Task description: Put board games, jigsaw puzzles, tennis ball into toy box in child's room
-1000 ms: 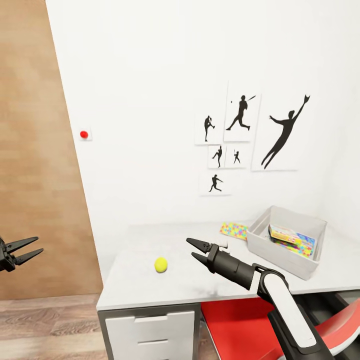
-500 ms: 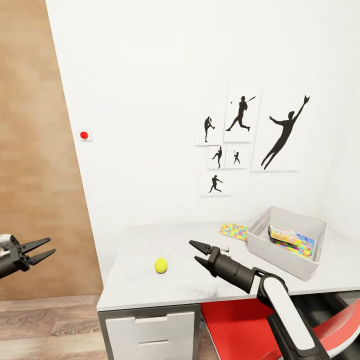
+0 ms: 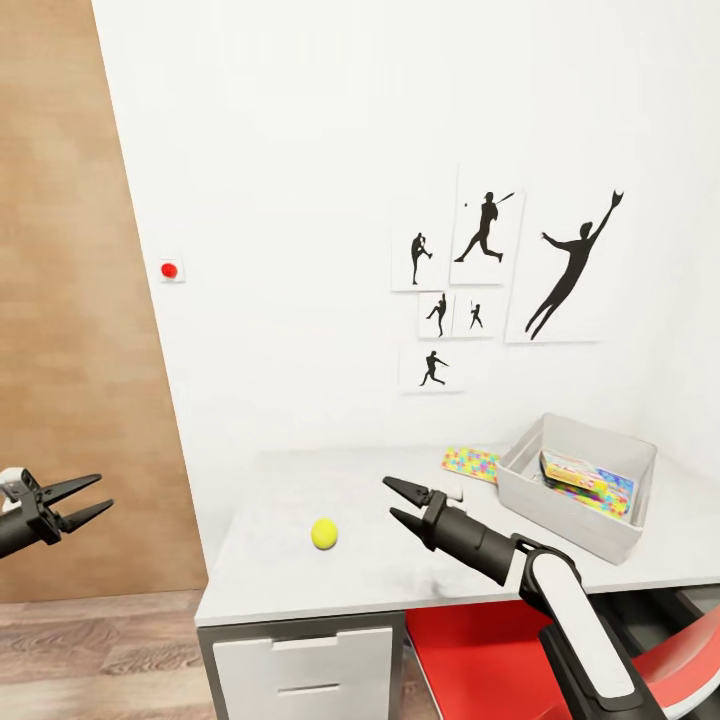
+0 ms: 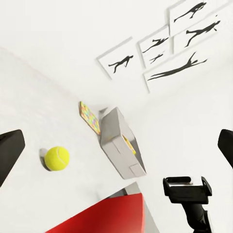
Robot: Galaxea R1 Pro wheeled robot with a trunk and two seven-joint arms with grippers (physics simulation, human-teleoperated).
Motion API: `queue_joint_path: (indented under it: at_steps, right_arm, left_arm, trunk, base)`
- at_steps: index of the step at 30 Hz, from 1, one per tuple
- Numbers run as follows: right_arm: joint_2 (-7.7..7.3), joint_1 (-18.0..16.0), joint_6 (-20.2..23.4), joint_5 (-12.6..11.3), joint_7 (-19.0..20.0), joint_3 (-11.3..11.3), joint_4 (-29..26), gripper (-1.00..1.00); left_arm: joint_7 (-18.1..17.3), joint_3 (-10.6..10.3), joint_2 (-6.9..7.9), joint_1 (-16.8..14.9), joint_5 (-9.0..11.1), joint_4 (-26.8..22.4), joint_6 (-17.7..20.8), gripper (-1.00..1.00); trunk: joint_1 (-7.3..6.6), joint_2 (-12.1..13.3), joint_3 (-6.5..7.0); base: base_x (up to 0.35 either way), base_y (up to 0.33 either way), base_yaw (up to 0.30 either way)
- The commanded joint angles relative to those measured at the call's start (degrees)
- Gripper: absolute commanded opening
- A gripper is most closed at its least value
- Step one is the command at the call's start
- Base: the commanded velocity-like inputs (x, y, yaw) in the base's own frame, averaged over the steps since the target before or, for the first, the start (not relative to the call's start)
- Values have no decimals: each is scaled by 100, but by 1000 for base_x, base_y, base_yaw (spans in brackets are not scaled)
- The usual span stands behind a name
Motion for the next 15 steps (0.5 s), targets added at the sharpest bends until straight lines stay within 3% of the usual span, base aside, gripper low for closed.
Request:
queue_joint_path:
  at_steps: [1,11,15]
  right_arm:
    - [-4,-2,16,42,46,-5,1,100]
    - [2,0,12,48,35,-75,8,100]
    - [-3,0,13,44,39,-80,10,100]
  left_arm:
    - [-23,4,5,-6,1,1,43,100]
    - [-23,5,4,-5,6,1,36,100]
    - [-23,5,5,-5,5,1,33,100]
  trunk:
    - [0,-5,-7]
    - [0,-5,-7]
    - [0,-5,-6]
  base:
    - [2,2,0]
    - [0,3,-3]
    - [0,133,-130]
